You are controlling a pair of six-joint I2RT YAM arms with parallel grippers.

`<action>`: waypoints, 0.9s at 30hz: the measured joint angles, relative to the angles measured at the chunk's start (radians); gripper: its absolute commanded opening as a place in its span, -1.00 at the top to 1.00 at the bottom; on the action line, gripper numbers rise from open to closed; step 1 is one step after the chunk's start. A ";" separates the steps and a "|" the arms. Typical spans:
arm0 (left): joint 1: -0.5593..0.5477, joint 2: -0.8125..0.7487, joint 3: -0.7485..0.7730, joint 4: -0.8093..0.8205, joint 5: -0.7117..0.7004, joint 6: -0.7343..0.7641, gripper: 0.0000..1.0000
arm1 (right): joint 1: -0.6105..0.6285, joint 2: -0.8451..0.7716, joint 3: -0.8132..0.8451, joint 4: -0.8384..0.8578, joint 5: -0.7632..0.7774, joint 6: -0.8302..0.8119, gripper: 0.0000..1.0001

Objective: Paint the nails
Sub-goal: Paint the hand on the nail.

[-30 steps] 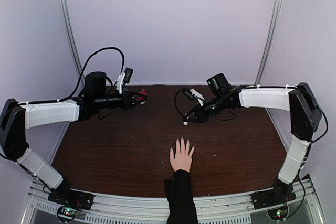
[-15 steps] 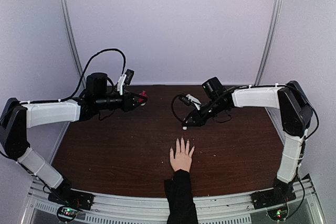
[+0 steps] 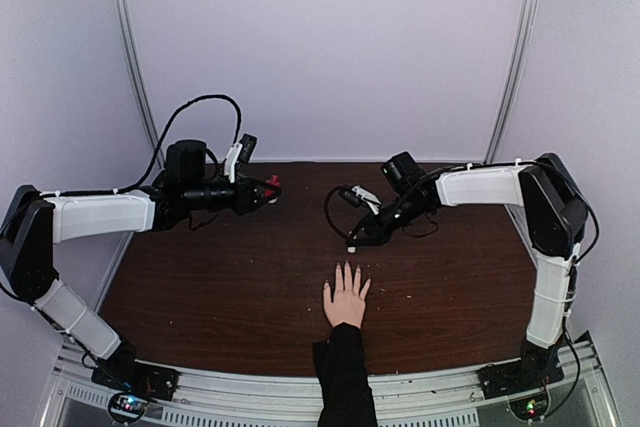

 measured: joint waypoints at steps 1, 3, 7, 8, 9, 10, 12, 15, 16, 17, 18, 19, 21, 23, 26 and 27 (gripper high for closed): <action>0.000 0.001 0.000 0.000 0.000 0.000 1.00 | 0.000 0.002 0.000 0.000 0.000 0.000 1.00; 0.000 0.001 0.000 0.000 0.000 0.001 1.00 | 0.000 0.003 0.000 0.001 0.000 0.000 1.00; 0.000 0.002 0.000 0.000 0.000 0.006 1.00 | 0.000 0.004 0.000 0.008 0.000 0.000 1.00; 0.000 0.002 0.000 0.000 0.000 0.006 1.00 | 0.000 0.004 0.001 0.008 0.000 0.000 1.00; 0.000 0.002 0.000 0.000 0.000 0.007 1.00 | 0.000 0.005 0.002 0.009 0.000 0.000 1.00; 0.000 0.002 0.000 0.000 0.000 0.007 1.00 | 0.000 0.005 0.004 0.010 0.000 0.000 1.00; 0.000 0.002 0.000 0.000 0.000 0.007 1.00 | 0.000 0.007 0.007 0.011 0.000 0.000 1.00; 0.000 0.002 0.000 -0.001 0.000 0.007 1.00 | 0.000 0.013 0.015 0.016 0.000 0.000 1.00; 0.000 0.002 0.000 -0.001 0.000 0.008 1.00 | 0.000 0.014 0.016 0.016 0.000 0.000 1.00; 0.000 0.002 0.000 -0.002 0.000 0.008 1.00 | 0.000 0.015 0.016 0.017 0.000 0.000 1.00; 0.000 0.002 0.000 -0.002 0.000 0.008 1.00 | 0.000 0.017 0.017 0.017 0.000 0.000 1.00; 0.000 0.002 0.000 -0.002 0.000 0.008 1.00 | 0.000 0.019 0.018 0.016 0.000 0.000 1.00; 0.000 0.002 0.000 -0.002 0.000 0.008 1.00 | 0.000 0.023 0.019 0.017 0.000 0.000 1.00; 0.000 0.003 0.000 -0.002 0.000 0.008 1.00 | 0.000 0.027 0.020 0.017 0.000 0.000 1.00; 0.000 0.006 0.000 -0.003 0.000 0.008 1.00 | 0.000 0.034 0.024 0.016 0.000 0.000 1.00; 0.000 0.007 0.000 -0.003 0.000 0.009 1.00 | 0.000 0.036 0.026 0.016 0.000 0.000 1.00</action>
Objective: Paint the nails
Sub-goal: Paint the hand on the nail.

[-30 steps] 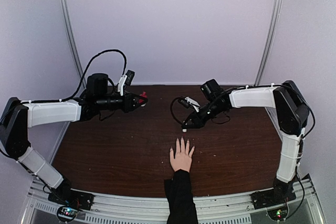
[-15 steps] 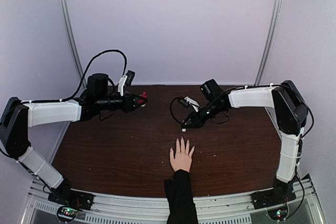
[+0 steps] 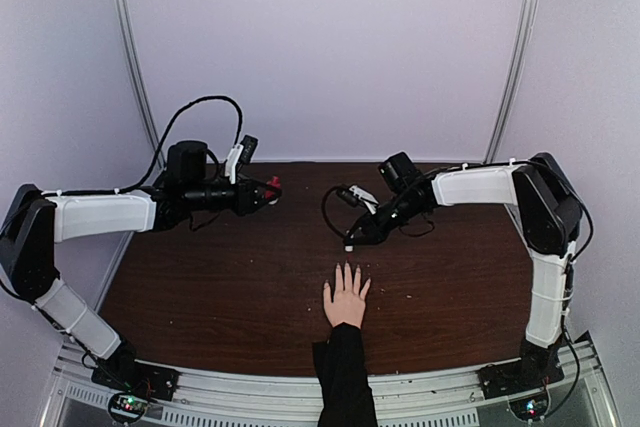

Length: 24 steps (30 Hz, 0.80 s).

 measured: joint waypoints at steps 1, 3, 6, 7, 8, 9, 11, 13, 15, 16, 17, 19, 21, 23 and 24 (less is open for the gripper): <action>0.000 0.002 0.000 0.000 0.000 0.000 1.00 | 0.000 0.002 0.003 0.000 0.000 0.000 1.00; 0.000 0.003 0.000 -0.001 0.000 0.000 1.00 | 0.000 0.004 0.006 0.000 0.000 0.000 1.00; 0.000 0.003 0.001 -0.003 0.000 0.002 1.00 | 0.000 0.005 0.007 0.001 0.000 0.000 1.00; 0.000 0.004 0.002 -0.003 0.000 0.003 1.00 | 0.000 0.007 0.007 0.001 0.000 0.000 1.00; 0.000 0.004 0.002 -0.003 0.000 0.003 1.00 | 0.000 0.009 0.007 0.001 0.000 0.000 1.00; 0.000 0.004 0.003 -0.003 -0.001 0.005 1.00 | 0.000 0.011 0.007 0.000 -0.001 0.000 1.00; 0.000 0.004 0.004 -0.003 -0.001 0.006 1.00 | 0.000 0.016 0.007 0.000 -0.001 0.000 1.00; 0.000 0.004 0.004 -0.003 -0.001 0.006 1.00 | 0.000 0.018 0.007 0.000 -0.002 0.000 1.00; 0.000 0.004 0.004 -0.003 -0.001 0.007 1.00 | 0.000 0.019 0.007 0.000 -0.004 0.000 1.00; 0.000 0.004 0.004 -0.003 -0.001 0.007 1.00 | 0.000 0.020 0.007 0.000 -0.005 0.000 1.00; 0.000 0.004 0.004 -0.003 -0.001 0.008 1.00 | 0.000 0.020 0.007 0.000 -0.007 0.000 1.00; 0.000 0.004 0.004 -0.003 -0.002 0.008 1.00 | 0.000 0.021 0.007 0.000 -0.008 0.000 1.00; 0.000 0.004 0.004 -0.003 -0.002 0.008 1.00 | 0.000 0.023 0.008 0.000 -0.008 0.000 1.00; 0.000 0.004 0.004 -0.003 -0.002 0.008 1.00 | 0.000 0.024 0.009 0.000 -0.008 -0.002 1.00; 0.000 0.004 0.004 -0.003 -0.002 0.008 1.00 | 0.000 0.024 0.009 0.000 -0.008 -0.004 1.00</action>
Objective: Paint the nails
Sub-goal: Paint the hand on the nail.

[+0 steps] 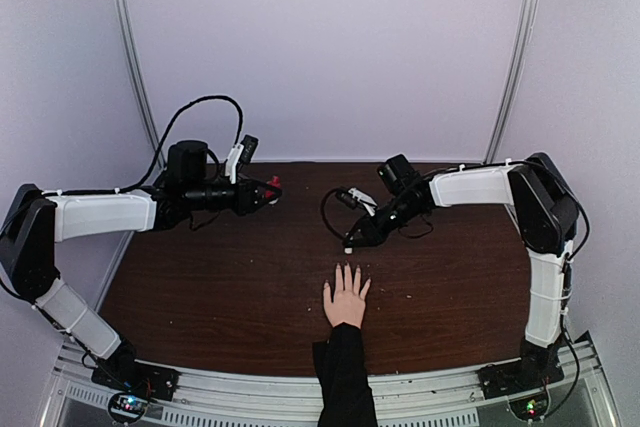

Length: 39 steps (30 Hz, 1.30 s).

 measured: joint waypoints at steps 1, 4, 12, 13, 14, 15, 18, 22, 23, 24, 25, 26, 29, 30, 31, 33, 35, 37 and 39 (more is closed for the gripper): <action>0.000 0.000 0.000 0.000 0.000 0.000 1.00 | 0.000 0.000 0.000 0.000 0.000 0.000 1.00; 0.000 0.000 0.000 0.000 0.000 0.000 1.00 | 0.000 0.000 0.002 0.000 0.000 -0.001 1.00; 0.000 0.000 0.000 0.000 -0.001 0.000 1.00 | -0.001 0.000 0.004 0.000 0.001 -0.001 1.00; 0.000 0.000 0.000 0.000 -0.001 0.000 1.00 | -0.001 0.000 0.004 0.000 0.001 -0.001 1.00; 0.000 0.000 0.000 0.000 -0.001 0.000 1.00 | -0.002 0.000 0.004 0.000 0.001 -0.001 1.00; 0.000 0.000 0.000 0.000 -0.001 0.000 1.00 | -0.002 0.000 0.004 0.000 0.001 0.000 1.00; 0.000 0.000 0.000 0.000 -0.001 0.000 1.00 | -0.002 0.001 0.004 0.000 0.002 0.000 1.00; 0.000 0.001 0.000 0.000 -0.001 0.000 1.00 | -0.004 0.001 0.004 0.000 0.002 0.000 1.00; 0.000 0.001 0.000 0.000 -0.001 0.000 1.00 | -0.005 0.002 0.005 0.000 0.006 0.000 1.00; 0.000 0.001 0.000 0.000 -0.001 0.000 1.00 | -0.005 0.002 0.006 0.000 0.010 0.000 1.00; 0.000 0.001 0.000 0.000 -0.001 0.000 1.00 | -0.006 0.004 0.010 0.000 0.013 0.000 1.00; 0.000 0.001 0.000 0.000 -0.001 0.000 1.00 | -0.007 0.005 0.011 0.000 0.016 0.000 1.00; 0.000 0.002 0.000 0.000 -0.001 0.000 1.00 | -0.008 0.005 0.011 0.000 0.018 0.000 1.00; 0.000 0.002 0.000 0.000 -0.001 0.000 1.00 | -0.008 0.005 0.011 0.000 0.019 0.001 1.00; 0.000 0.002 0.000 0.000 -0.001 0.000 1.00 | -0.008 0.005 0.011 0.000 0.019 0.001 1.00; 0.000 0.003 0.002 0.000 -0.001 0.000 1.00 | -0.008 0.005 0.011 0.000 0.021 0.001 1.00; 0.000 0.006 0.005 0.000 -0.001 0.000 1.00 | -0.008 0.005 0.011 0.000 0.021 0.004 1.00; 0.000 0.007 0.006 0.000 -0.001 0.000 1.00 | -0.009 0.005 0.011 0.001 0.024 0.005 1.00; 0.000 0.007 0.007 0.000 -0.001 0.000 1.00 | -0.009 0.005 0.011 0.002 0.031 0.007 1.00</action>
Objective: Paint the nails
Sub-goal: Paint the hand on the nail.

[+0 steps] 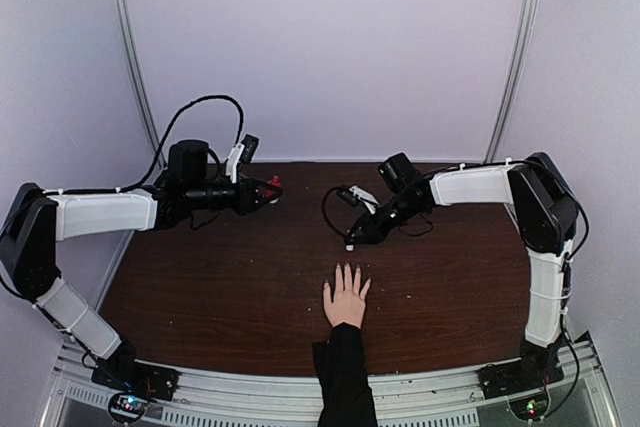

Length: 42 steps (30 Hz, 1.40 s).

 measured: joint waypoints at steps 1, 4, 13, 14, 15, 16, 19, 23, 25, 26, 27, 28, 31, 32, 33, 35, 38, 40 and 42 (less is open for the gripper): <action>0.000 0.000 0.000 0.000 0.000 0.000 1.00 | 0.000 0.000 0.000 0.001 0.003 0.001 1.00; 0.000 0.000 0.000 0.000 0.000 0.000 1.00 | -0.003 0.000 0.000 0.005 0.009 0.002 1.00; 0.000 0.001 0.000 0.000 0.000 0.000 1.00 | -0.006 0.000 0.000 0.015 0.010 0.013 1.00; 0.000 0.001 0.000 0.000 0.001 0.000 1.00 | -0.006 0.000 0.000 0.018 0.010 0.016 1.00; 0.000 0.001 0.000 0.000 0.001 0.000 1.00 | -0.006 0.000 0.000 0.022 0.009 0.019 1.00; 0.000 0.001 0.000 0.000 0.001 0.000 1.00 | -0.006 0.000 0.000 0.026 0.008 0.020 1.00; 0.000 0.001 0.000 0.000 0.001 0.000 1.00 | -0.006 -0.004 -0.004 0.044 0.002 0.027 1.00; 0.000 0.001 0.000 0.000 0.001 0.000 1.00 | -0.006 -0.014 -0.004 0.047 -0.018 0.027 1.00; 0.000 0.001 0.000 0.000 0.001 0.000 1.00 | -0.006 -0.020 -0.004 0.043 -0.028 0.025 1.00; 0.000 0.001 0.000 0.000 0.001 0.000 1.00 | -0.006 -0.022 -0.004 0.039 -0.033 0.024 1.00; 0.000 0.001 0.000 0.000 0.001 0.000 1.00 | -0.006 -0.024 -0.004 0.034 -0.039 0.021 1.00; 0.000 0.001 0.000 0.000 0.001 0.000 1.00 | -0.006 -0.024 -0.004 0.029 -0.041 0.018 1.00; 0.000 0.001 0.000 0.000 0.001 -0.001 1.00 | -0.006 -0.025 -0.004 0.011 -0.045 0.009 1.00; 0.000 0.001 0.000 0.000 0.001 -0.001 1.00 | -0.006 -0.025 -0.004 0.004 -0.045 0.003 1.00; 0.000 0.001 0.000 0.000 0.001 -0.001 1.00 | -0.006 -0.025 -0.004 -0.001 -0.045 -0.001 1.00; 0.000 0.001 0.000 0.000 0.002 -0.001 1.00 | -0.006 -0.025 -0.004 -0.012 -0.045 -0.008 1.00; 0.000 0.001 0.000 0.000 0.001 -0.001 1.00 | -0.006 -0.025 -0.004 -0.026 -0.045 -0.012 1.00; 0.000 0.001 0.000 0.000 0.001 -0.001 1.00 | -0.006 -0.025 -0.004 -0.032 -0.045 -0.014 1.00; 0.000 0.001 0.000 0.000 0.001 -0.001 1.00 | -0.006 -0.025 -0.004 -0.034 -0.045 -0.016 1.00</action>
